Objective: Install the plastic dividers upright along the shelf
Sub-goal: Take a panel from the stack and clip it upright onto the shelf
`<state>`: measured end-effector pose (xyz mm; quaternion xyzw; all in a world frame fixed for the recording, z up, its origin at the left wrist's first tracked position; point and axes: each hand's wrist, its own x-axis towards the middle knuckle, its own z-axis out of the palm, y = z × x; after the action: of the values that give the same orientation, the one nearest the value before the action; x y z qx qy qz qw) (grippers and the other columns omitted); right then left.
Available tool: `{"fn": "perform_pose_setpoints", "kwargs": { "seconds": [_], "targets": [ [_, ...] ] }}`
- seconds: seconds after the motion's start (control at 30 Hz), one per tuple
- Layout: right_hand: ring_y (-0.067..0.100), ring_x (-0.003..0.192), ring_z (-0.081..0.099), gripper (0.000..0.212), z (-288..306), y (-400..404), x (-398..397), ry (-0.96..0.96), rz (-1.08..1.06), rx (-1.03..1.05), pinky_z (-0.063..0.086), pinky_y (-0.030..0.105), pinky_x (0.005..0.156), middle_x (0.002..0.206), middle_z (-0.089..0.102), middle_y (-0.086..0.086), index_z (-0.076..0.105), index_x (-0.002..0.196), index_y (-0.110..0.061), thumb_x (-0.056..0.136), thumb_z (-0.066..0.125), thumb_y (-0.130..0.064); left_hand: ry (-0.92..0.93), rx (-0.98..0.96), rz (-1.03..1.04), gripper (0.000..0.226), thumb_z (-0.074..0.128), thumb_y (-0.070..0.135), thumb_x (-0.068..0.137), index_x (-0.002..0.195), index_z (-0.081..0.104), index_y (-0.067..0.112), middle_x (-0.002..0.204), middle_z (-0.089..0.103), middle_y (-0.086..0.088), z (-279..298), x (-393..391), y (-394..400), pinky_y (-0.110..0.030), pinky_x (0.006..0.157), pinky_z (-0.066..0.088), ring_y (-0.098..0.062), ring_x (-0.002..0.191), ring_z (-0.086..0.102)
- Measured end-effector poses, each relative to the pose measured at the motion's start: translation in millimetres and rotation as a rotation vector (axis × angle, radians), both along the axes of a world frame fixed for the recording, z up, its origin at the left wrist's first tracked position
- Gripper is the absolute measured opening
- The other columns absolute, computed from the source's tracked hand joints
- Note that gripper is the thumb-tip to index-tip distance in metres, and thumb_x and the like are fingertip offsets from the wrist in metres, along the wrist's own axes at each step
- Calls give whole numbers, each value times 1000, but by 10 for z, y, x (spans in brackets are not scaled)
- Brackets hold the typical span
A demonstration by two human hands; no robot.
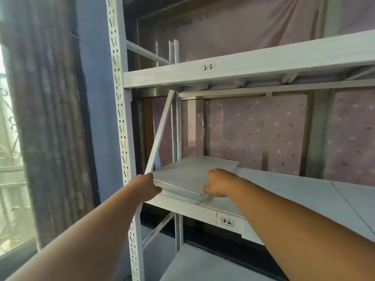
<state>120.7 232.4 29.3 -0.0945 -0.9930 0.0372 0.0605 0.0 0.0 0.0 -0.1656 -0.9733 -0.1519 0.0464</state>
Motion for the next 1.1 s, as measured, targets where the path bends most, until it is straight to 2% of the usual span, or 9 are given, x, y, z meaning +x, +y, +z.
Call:
{"fn": "perform_pose_setpoints", "kwargs": {
  "seconds": [0.2,0.47,0.57,0.67,0.77,0.83,0.93,1.0,1.1],
  "targets": [
    [27,88,60,35,-52,-241,-362,-32,29,52,45,32,67,94,58,5,63,108,-11,89,62,-40,-24,76,33,65,64,48,99,150,48,12,136,62,-14,-37,-227,-144,-45,99,59,-33,114,66],
    [23,75,52,42,-205,-188,-646,-75,25,57,41,32,67,72,48,1,51,82,-13,87,68,-51,-37,179,37,60,64,47,99,145,52,12,117,60,-8,-80,-560,-41,-30,69,51,-25,94,64],
    [22,64,48,40,-218,-167,-648,-18,28,139,38,31,58,69,47,2,47,68,-13,86,70,-41,-51,233,30,66,64,48,99,153,46,14,119,58,-7,-66,-632,66,-31,72,52,-25,97,65],
    [24,62,48,24,-235,-217,-650,-54,66,232,38,30,57,69,45,4,55,71,-10,86,66,-25,-76,268,49,67,62,50,100,154,45,14,128,63,-10,-61,-672,119,-30,72,53,-25,97,67],
    [22,54,41,28,-258,-276,-626,-77,111,287,33,29,49,66,43,7,47,60,-10,84,62,-10,-112,336,115,64,63,48,100,147,48,8,108,64,-7,-92,-720,153,-25,59,48,-18,81,64],
    [20,52,37,27,-264,-300,-589,-64,134,313,30,29,47,65,40,7,45,62,-9,85,59,-5,-136,382,155,57,65,45,100,139,53,5,91,59,-5,-104,-738,171,-24,52,43,-16,72,60],
    [20,51,32,11,-280,-303,-528,-20,180,329,28,30,48,64,34,7,59,76,-4,85,56,1,-124,422,204,46,67,41,100,125,60,3,83,57,-6,-86,-751,181,-25,48,40,-18,66,59],
    [20,51,30,10,-291,-296,-480,3,201,327,22,29,45,63,32,7,62,79,3,85,54,3,-113,451,218,41,68,40,100,118,61,4,81,58,-7,-77,-749,205,-25,48,40,-19,65,58],
    [22,51,32,29,-304,-289,-390,41,201,312,20,28,44,61,32,7,40,59,-4,84,54,3,-135,564,183,32,71,34,98,111,55,10,85,61,-7,-76,-744,291,-29,56,46,-22,72,60]
  ]
}}
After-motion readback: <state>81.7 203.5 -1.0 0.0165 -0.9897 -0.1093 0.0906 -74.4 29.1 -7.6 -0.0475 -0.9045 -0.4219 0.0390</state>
